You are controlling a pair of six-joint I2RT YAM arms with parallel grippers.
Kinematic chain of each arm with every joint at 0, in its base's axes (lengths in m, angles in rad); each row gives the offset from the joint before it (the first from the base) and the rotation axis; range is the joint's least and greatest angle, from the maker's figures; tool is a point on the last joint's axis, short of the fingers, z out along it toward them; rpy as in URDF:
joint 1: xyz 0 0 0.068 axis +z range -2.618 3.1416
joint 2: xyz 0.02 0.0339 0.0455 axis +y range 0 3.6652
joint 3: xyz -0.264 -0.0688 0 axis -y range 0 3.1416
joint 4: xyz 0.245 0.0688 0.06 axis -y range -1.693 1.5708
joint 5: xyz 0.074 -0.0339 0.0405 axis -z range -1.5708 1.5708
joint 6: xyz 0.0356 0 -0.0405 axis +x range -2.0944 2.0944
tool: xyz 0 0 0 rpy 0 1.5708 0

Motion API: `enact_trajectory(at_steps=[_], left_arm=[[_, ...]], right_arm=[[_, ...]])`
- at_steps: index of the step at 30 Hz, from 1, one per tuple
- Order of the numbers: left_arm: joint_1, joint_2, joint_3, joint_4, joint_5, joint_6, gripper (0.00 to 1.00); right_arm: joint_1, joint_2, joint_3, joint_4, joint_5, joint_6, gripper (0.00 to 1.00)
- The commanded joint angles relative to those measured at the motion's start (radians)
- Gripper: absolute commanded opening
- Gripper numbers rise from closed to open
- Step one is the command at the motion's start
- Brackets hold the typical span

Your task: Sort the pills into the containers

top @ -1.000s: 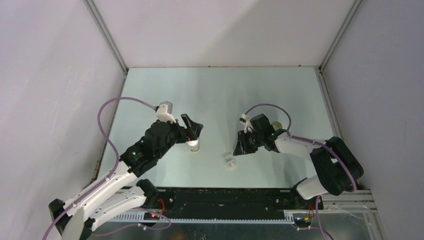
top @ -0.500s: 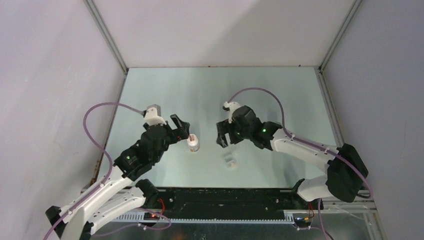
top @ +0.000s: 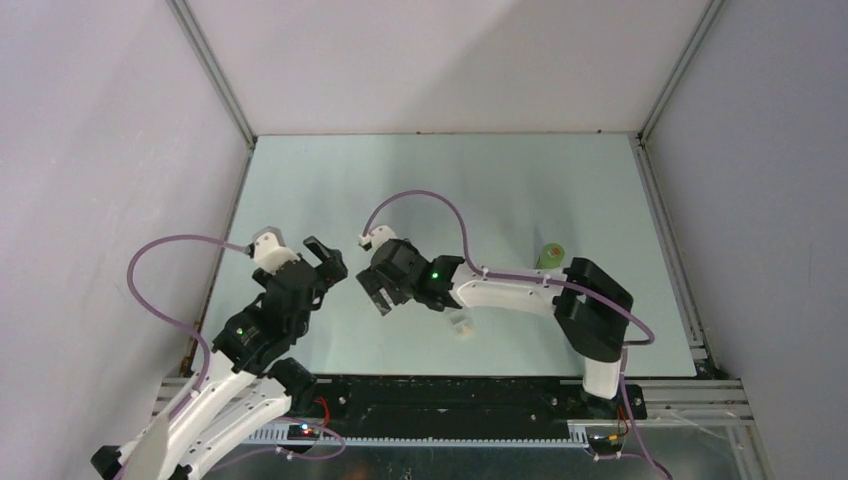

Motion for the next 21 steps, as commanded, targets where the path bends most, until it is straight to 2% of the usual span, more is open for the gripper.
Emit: enact_trajectory(at_steps=[1,6,8,13,17,21], left_arm=[[0.061,-0.035,-0.032,-0.043,-0.04,-0.086,0.99],[0.113,-0.065,-0.083,-0.022,0.025,-0.103,0.99],[0.122,-0.069,-0.095,-0.014,0.041,-0.104,0.99],[0.123,-0.062,-0.135,0.024,0.085,-0.082,0.99],[0.123,-0.028,-0.161,0.044,0.122,-0.076,0.99],[0.123,0.018,-0.17,0.103,0.217,-0.024,0.99]], right_arm=[[0.011,0.061,0.079,-0.009,0.095,0.036,0.89],[0.006,0.13,0.133,-0.002,0.08,0.048,0.82],[-0.003,0.154,0.15,-0.003,0.06,0.066,0.76],[-0.036,0.159,0.151,-0.008,-0.008,0.122,0.52],[-0.049,0.126,0.136,-0.012,-0.018,0.139,0.45],[-0.071,0.057,0.103,-0.041,-0.018,0.137,0.44]])
